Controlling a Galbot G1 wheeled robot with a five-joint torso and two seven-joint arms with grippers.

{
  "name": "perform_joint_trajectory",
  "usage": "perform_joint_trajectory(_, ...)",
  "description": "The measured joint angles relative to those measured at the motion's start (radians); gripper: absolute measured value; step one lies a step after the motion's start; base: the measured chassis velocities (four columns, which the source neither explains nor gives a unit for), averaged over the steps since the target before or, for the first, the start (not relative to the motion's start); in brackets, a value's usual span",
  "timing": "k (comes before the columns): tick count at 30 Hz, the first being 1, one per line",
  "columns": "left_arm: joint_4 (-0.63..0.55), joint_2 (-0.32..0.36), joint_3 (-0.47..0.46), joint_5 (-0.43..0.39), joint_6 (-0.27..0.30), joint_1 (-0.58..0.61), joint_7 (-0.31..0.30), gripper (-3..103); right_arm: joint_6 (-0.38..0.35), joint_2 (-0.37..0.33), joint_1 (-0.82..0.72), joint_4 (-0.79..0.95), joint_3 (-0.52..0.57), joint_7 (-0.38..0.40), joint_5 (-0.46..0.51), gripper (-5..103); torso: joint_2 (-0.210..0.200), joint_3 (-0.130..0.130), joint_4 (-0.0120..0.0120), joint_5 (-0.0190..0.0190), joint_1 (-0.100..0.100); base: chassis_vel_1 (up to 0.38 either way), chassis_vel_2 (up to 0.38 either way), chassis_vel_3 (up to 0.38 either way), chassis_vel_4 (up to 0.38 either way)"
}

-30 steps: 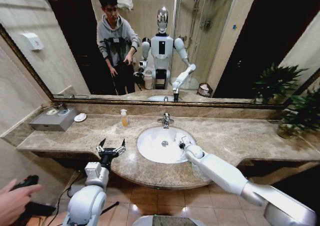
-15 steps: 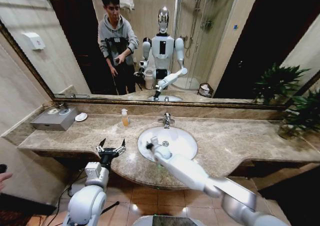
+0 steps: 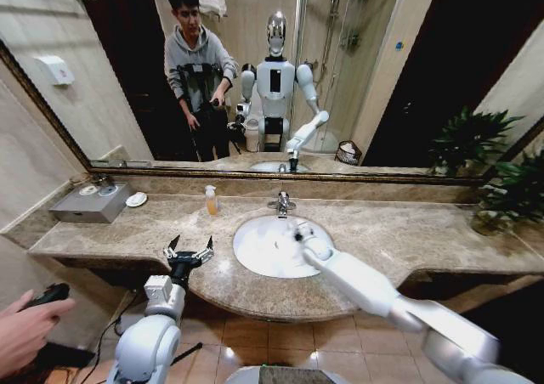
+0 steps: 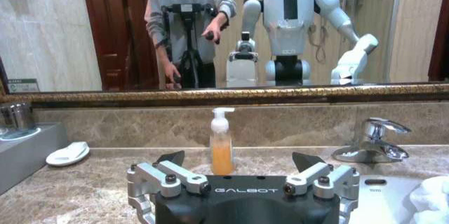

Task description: Pick up the towel from the sink counter and wipe the mirror surface.

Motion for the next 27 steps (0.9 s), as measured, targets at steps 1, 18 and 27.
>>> perform_joint_trajectory(1,0.000,0.000,0.000,0.000,0.000,0.000,0.000,100,-0.005,0.005,-0.009,0.002,-0.006,-0.004,-0.003,5,0.000,0.000,0.0001,0.0000,0.000,0.000,0.000,0.000,0.000)
perform_joint_trajectory(18,0.000,0.000,0.000,0.000,0.000,0.000,0.000,100,0.186,0.278,-0.022,-0.009,-0.129,-0.055,0.125,5,0.000,0.000,0.0005,-0.0001,0.000,0.000,0.000,0.000,0.000)
perform_joint_trajectory(27,0.000,0.000,0.000,0.000,0.000,0.000,0.000,100,-0.011,0.128,-0.039,0.007,-0.081,0.073,0.070,5,0.000,0.000,-0.0008,0.0000,0.000,0.000,0.000,0.000,0.000)
